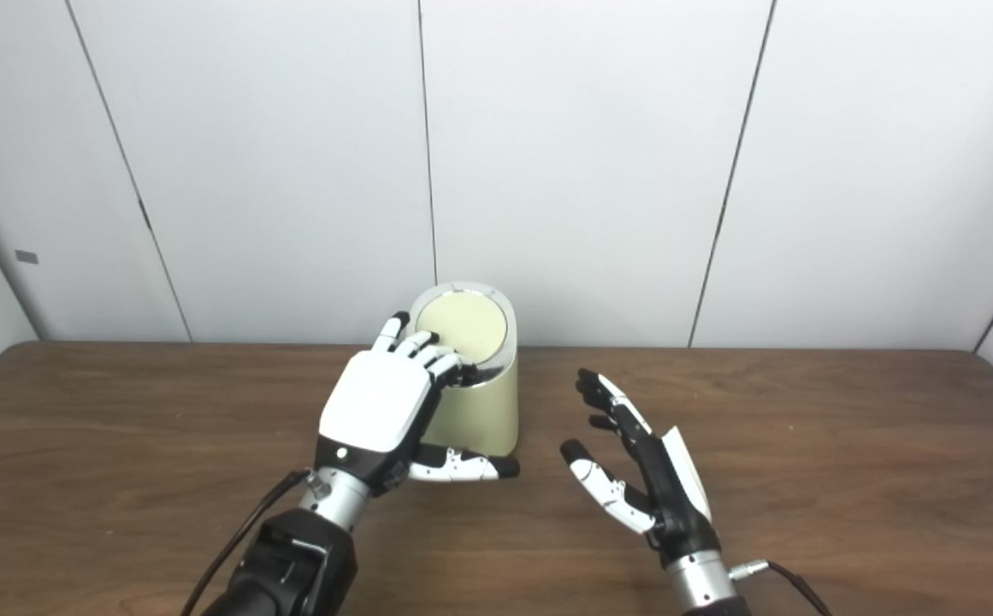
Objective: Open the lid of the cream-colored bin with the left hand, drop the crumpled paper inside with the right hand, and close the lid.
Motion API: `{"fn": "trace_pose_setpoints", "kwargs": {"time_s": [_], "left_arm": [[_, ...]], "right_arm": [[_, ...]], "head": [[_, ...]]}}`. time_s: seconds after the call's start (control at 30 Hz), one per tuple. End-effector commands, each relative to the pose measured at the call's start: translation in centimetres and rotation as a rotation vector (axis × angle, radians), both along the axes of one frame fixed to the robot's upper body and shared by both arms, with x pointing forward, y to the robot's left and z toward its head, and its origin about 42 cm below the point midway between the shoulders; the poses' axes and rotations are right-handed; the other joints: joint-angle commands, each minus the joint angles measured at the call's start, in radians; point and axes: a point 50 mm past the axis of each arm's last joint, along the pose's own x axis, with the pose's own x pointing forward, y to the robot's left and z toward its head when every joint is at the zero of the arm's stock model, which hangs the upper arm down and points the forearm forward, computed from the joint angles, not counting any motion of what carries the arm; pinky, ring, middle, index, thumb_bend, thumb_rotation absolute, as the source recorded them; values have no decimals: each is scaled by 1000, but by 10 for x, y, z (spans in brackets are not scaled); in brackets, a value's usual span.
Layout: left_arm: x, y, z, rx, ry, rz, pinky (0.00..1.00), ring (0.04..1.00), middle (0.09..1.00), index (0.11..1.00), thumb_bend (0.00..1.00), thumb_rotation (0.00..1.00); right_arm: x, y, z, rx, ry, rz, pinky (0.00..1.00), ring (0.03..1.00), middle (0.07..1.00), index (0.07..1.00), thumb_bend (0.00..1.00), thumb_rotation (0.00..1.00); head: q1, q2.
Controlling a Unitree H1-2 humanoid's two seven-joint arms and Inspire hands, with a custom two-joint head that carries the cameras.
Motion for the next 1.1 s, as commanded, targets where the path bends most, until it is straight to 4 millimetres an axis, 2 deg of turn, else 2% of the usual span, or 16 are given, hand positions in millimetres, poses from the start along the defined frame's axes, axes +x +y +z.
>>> {"fn": "trace_pose_setpoints", "kwargs": {"time_s": [0.0,0.33,0.47,0.53,0.8,0.93,1.07], "left_arm": [[6,10,-36,94,172,34,1000,878,772,752,937,866],[19,7,-27,40,209,43,1000,891,793,783,967,908],[27,2,-18,40,256,53,1000,856,741,712,990,948],[30,0,-13,45,276,46,1000,821,699,667,982,936],[31,0,-7,58,334,40,1000,770,636,616,979,894],[33,1,-9,127,411,49,1000,728,580,595,947,935],[36,1,-14,251,532,66,1000,528,384,387,908,998]], "right_arm": [[-3,10,2,38,-18,5,797,871,881,900,238,647],[-2,12,3,26,-8,7,788,870,882,906,240,639],[-1,13,3,7,-14,7,764,858,882,908,248,638],[-1,14,3,5,-17,4,760,854,881,906,258,638],[0,17,6,12,-17,-1,758,854,878,904,252,598],[-1,17,7,9,-15,1,768,858,880,907,263,609],[-1,17,7,7,-14,-1,771,862,883,908,262,606]], "head": [[-1,0],[0,-5],[-2,-6],[-4,-6],[-8,-4],[-9,-3],[-9,-2]]}}
